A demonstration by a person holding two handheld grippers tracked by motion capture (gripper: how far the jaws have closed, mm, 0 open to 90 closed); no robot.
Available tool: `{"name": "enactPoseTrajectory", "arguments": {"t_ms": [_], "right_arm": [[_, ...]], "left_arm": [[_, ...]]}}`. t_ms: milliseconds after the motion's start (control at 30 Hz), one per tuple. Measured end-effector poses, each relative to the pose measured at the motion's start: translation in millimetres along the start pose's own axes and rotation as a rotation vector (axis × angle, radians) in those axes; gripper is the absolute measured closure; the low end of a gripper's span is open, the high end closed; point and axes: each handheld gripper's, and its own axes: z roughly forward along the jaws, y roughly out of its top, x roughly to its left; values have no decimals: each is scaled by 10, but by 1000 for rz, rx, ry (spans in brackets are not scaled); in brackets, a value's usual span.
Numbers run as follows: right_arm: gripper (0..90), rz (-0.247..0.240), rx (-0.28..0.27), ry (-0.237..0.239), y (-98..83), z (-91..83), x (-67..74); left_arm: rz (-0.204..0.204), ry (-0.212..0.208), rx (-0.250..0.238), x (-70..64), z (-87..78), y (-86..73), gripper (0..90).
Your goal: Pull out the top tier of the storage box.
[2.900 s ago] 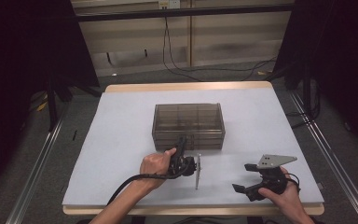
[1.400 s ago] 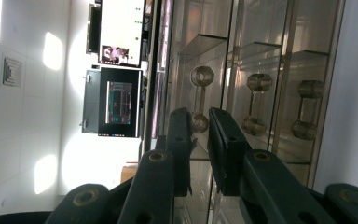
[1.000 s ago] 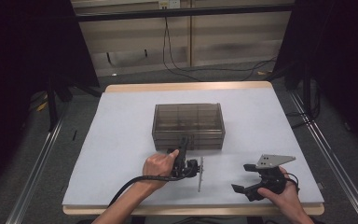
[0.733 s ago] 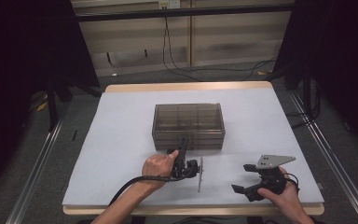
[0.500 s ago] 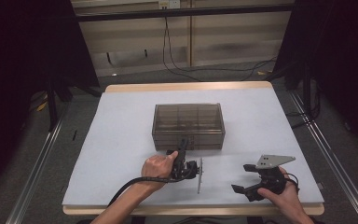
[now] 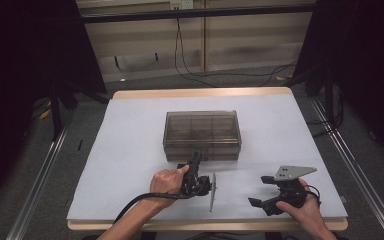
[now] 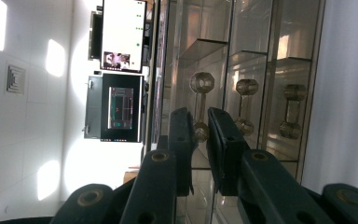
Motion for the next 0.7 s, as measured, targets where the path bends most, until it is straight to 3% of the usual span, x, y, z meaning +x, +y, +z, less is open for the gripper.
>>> {"name": "enactPoseTrajectory", "arguments": {"t_ms": [33, 200, 267, 333, 367, 400, 433, 467, 500, 567, 600, 633, 667, 700], "right_arm": [[100, -1, 0, 0, 0, 1, 1], [100, -3, -1, 0, -1, -2, 2], [100, -3, -1, 0, -1, -1, 0], [99, -3, -1, 1, -1, -2, 2], [99, -3, 0, 1, -1, -3, 4], [99, -3, -1, 1, -2, -5, 5], [99, -4, -2, 1, -2, -6, 3], [99, -3, -3, 1, -2, -6, 1], [99, -2, -3, 1, -1, -5, 1], [99, -2, -2, 2, -1, -4, 3], [99, -2, -2, 2, -1, -4, 3], [99, -2, -1, 1, 0, -4, 4], [99, -2, -3, 1, 0, -4, 3], [98, -1, -3, 1, 0, -4, 2]], "left_arm": [[-25, -4, -5, -5, -4, -7, 806], [-40, -19, -17, 20, -31, -16, 802], [-68, -28, -35, 43, -29, -31, 800], [-124, -61, -45, 82, -35, -62, 794], [-124, -61, -45, 82, -35, -62, 792], [-150, -79, -58, 106, -40, -80, 781], [-206, -107, -60, 142, -59, -113, 766], [-206, -107, -60, 142, -59, -113, 750], [-265, -148, -90, 190, -68, -150, 741], [-347, -189, -113, 234, -77, -181, 717], [-347, -189, -113, 234, -77, -181, 703], [-382, -230, -127, 267, -83, -199, 703], [-443, -262, -136, 320, -88, -232, 680], [-470, -296, -165, 355, -77, -253, 675]]}}
